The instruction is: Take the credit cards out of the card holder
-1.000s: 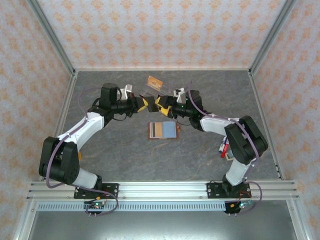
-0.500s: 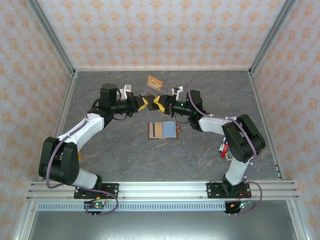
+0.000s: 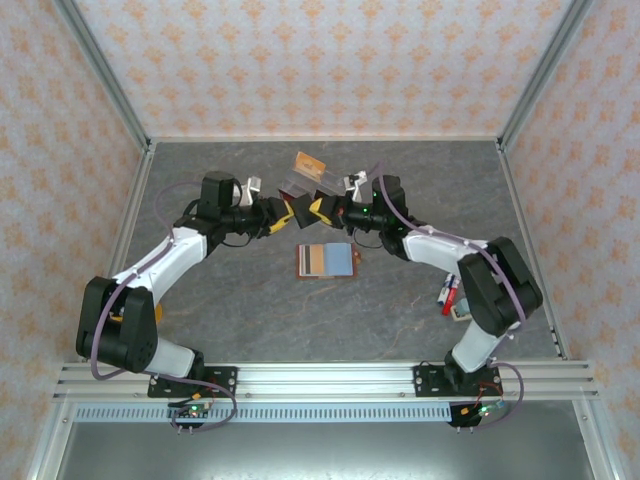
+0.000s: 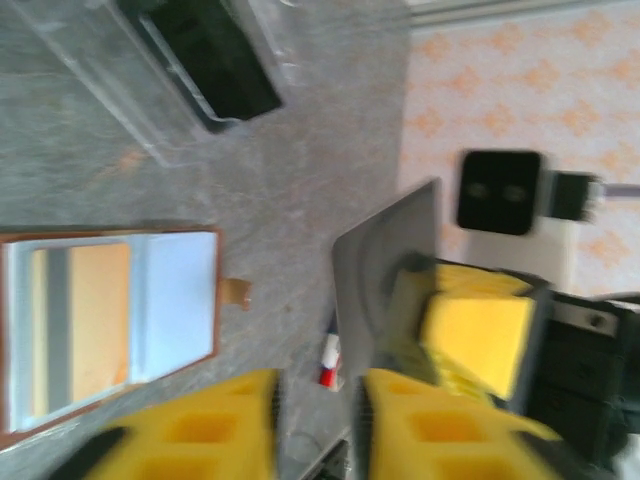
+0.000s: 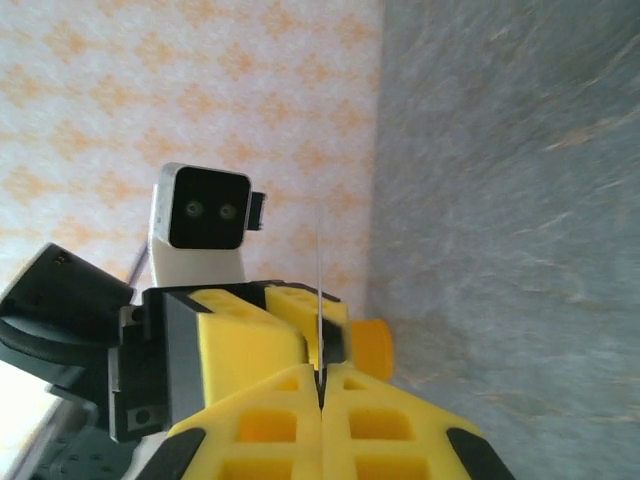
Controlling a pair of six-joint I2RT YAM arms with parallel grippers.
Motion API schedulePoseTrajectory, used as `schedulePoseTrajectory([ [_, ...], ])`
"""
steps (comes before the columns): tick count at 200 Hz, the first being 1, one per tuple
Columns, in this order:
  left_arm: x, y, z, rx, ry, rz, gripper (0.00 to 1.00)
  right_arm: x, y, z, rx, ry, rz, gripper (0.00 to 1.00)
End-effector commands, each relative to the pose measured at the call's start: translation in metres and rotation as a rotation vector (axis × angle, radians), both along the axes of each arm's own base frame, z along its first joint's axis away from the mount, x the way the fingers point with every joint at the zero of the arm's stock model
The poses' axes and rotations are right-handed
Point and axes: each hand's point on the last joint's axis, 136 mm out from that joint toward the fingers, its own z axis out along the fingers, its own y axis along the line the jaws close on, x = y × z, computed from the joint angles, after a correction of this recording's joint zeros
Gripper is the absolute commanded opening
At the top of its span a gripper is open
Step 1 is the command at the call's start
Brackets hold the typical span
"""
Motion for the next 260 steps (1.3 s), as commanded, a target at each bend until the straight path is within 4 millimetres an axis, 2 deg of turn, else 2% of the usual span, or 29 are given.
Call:
schedulePoseTrajectory([
  [1,-0.002,0.024,-0.007,0.207,0.016,0.03,0.53,0.007,-0.029,0.007,-0.268,-0.173,-0.065,0.0],
  [12,-0.003,0.038,-0.013,0.314,0.02,0.043,0.56,0.014,-0.047,0.003,-0.43,-0.245,-0.109,0.0],
  [24,-0.001,0.055,-0.018,0.424,0.012,0.084,0.64,0.022,-0.065,0.002,-0.585,-0.317,-0.145,0.0],
  [47,-0.002,0.079,-0.028,0.548,0.016,0.161,0.74,0.036,-0.08,0.006,-0.784,-0.457,-0.112,0.0],
  [77,-0.003,0.098,-0.033,0.631,0.012,0.231,0.9,0.051,-0.08,-0.002,-0.941,-0.607,0.004,0.0],
  [94,-0.005,0.106,-0.027,0.669,-0.001,0.258,0.99,0.054,-0.072,-0.009,-0.954,-0.693,0.088,0.0],
  [131,-0.018,0.128,-0.02,0.785,0.025,0.29,1.0,0.062,-0.053,-0.029,-0.957,-0.832,0.229,0.0],
  [154,-0.023,0.13,-0.021,0.805,0.039,0.271,1.0,0.067,-0.043,-0.043,-0.965,-0.878,0.33,0.0],
  [179,-0.023,0.126,-0.024,0.806,0.02,0.226,1.0,0.071,-0.03,-0.047,-0.941,-0.931,0.413,0.0],
  [212,-0.023,0.126,-0.031,0.836,0.028,0.186,1.0,0.09,-0.03,-0.062,-1.017,-0.964,0.457,0.0],
  [260,-0.019,0.111,-0.034,0.785,0.048,0.118,1.0,0.111,-0.027,-0.073,-1.078,-0.985,0.496,0.0],
])
